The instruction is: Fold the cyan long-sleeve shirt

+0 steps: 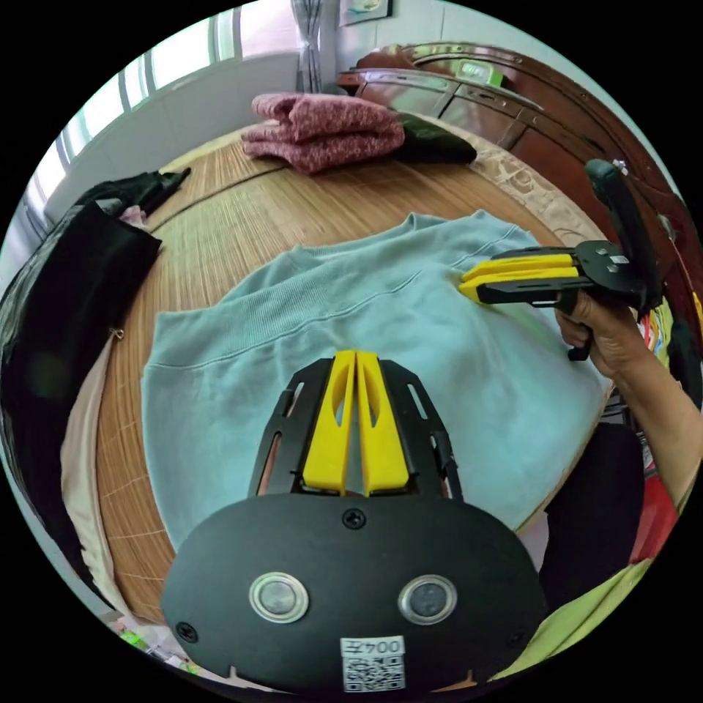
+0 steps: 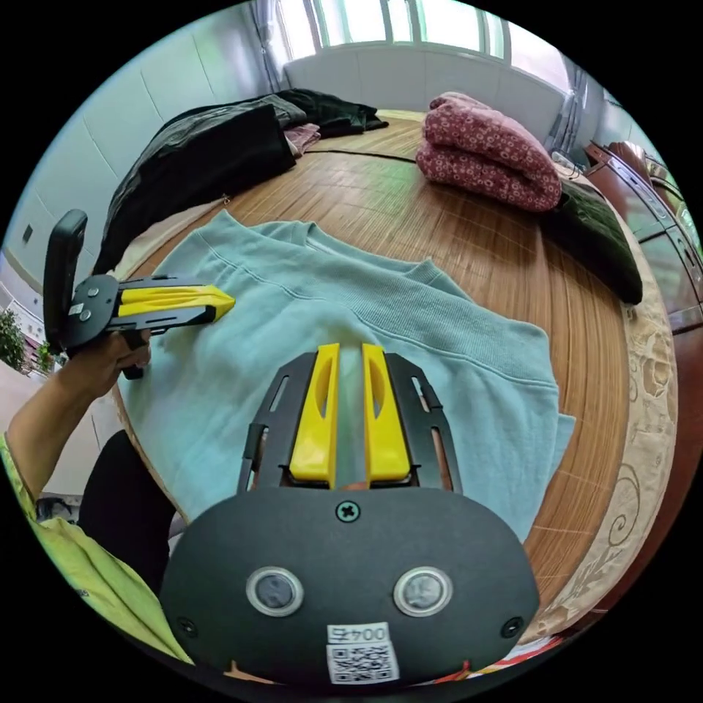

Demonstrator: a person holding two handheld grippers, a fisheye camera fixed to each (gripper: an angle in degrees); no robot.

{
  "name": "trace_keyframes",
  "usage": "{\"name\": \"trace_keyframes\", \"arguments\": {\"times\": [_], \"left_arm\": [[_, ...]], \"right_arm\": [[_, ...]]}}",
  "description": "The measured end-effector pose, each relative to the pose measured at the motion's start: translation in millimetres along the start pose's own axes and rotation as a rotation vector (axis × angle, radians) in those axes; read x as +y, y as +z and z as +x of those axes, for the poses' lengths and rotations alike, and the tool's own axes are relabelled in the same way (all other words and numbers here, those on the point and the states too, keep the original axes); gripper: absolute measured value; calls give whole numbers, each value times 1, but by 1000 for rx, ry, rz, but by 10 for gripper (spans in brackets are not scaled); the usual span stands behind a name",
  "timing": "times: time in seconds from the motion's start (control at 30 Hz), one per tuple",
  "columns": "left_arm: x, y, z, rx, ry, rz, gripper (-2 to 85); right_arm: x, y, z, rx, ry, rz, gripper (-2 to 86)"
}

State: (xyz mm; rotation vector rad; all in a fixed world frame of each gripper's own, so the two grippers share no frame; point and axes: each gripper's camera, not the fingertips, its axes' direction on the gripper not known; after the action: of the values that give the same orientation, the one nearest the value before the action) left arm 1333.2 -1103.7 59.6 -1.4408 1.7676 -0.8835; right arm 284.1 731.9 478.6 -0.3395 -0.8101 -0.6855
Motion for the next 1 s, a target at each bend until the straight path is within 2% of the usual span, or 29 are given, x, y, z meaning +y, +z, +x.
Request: {"name": "trace_keyframes", "arguments": {"times": [0.2, 0.37, 0.53, 0.7, 0.8, 0.93, 1.0], "left_arm": [[1, -9, -49, 208, -101, -55, 2], [9, -41, -101, 65, -137, 85, 2], [18, -25, -168, 2, -345, 19, 1], [38, -24, -206, 142, -444, 72, 1], [47, -38, -227, 252, -517, 59, 1], [92, -107, -240, 325, -485, 236, 2], [128, -133, -237, 339, -470, 256, 2]], "right_arm": [[11, -22, 33, -159, 89, 9, 65], [35, -59, 87, -45, 206, 60, 65], [56, -72, 133, 22, 314, 16, 6], [77, -89, 142, 15, 310, 63, 7], [92, -115, 158, -100, 364, 83, 55], [141, -181, 164, -262, 407, 189, 65], [168, -205, 154, -291, 399, 193, 67]]}}
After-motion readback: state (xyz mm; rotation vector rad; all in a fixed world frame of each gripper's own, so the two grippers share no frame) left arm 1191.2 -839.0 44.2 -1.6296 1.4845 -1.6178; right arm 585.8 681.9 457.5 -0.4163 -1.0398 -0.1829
